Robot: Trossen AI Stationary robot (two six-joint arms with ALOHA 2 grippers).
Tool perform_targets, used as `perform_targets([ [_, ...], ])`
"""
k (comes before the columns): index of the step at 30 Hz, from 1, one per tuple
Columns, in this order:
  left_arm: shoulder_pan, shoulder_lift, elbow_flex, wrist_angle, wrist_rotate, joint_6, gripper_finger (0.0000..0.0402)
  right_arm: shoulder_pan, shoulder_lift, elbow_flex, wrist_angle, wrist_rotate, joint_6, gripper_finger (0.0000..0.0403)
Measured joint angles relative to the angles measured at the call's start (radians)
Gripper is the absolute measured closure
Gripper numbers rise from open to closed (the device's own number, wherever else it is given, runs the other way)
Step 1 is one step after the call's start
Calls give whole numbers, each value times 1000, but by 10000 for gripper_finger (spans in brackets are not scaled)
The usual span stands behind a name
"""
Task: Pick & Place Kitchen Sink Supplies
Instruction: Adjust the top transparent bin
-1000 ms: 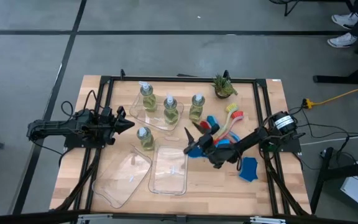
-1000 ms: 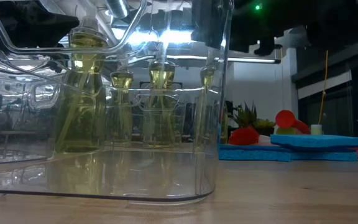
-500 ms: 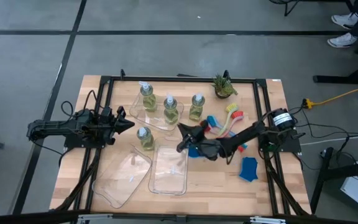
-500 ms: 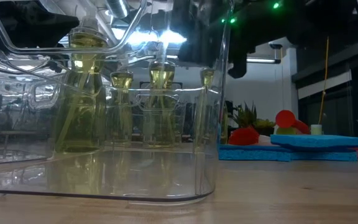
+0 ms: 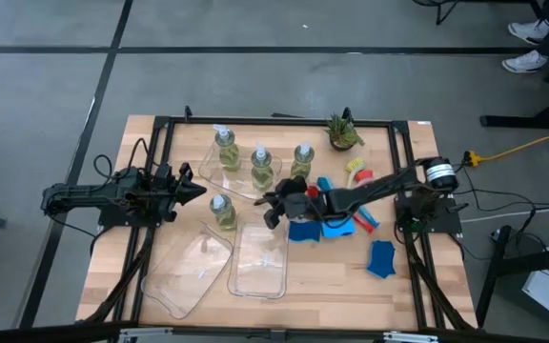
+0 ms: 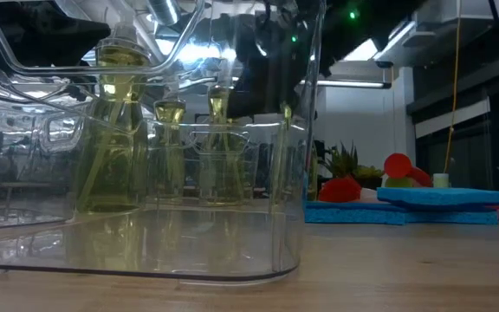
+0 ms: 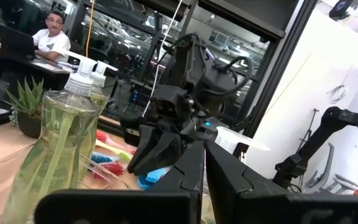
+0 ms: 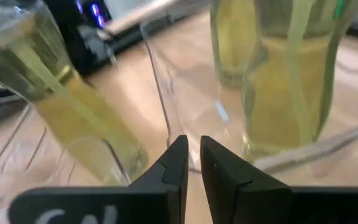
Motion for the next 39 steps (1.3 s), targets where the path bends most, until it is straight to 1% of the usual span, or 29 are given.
perform_targets([
  [2, 0, 0, 0, 0, 0, 0, 389, -5, -8, 48, -117, -49, 27, 359],
  [6, 0, 0, 0, 0, 0, 0, 389, -7, -13, 143, -308, -195, -14, 359],
  [9, 0, 0, 0, 0, 0, 0, 391, -15, -15, 179, -394, -234, 38, 359],
  [13, 0, 0, 0, 0, 0, 0, 391, -39, -14, 179, -434, -239, 81, 359],
  [21, 0, 0, 0, 0, 0, 0, 391, -100, 9, 179, -431, -350, 81, 359],
  [26, 0, 0, 0, 0, 0, 0, 391, -127, 35, 178, -434, -372, 82, 359],
  [33, 0, 0, 0, 0, 0, 0, 391, -155, 56, 179, -394, -380, 71, 359],
  [36, 0, 0, 0, 0, 0, 0, 391, -172, 60, 178, -399, -357, 68, 359],
  [39, 0, 0, 0, 0, 0, 0, 391, -185, 63, 178, -392, -296, 56, 359],
])
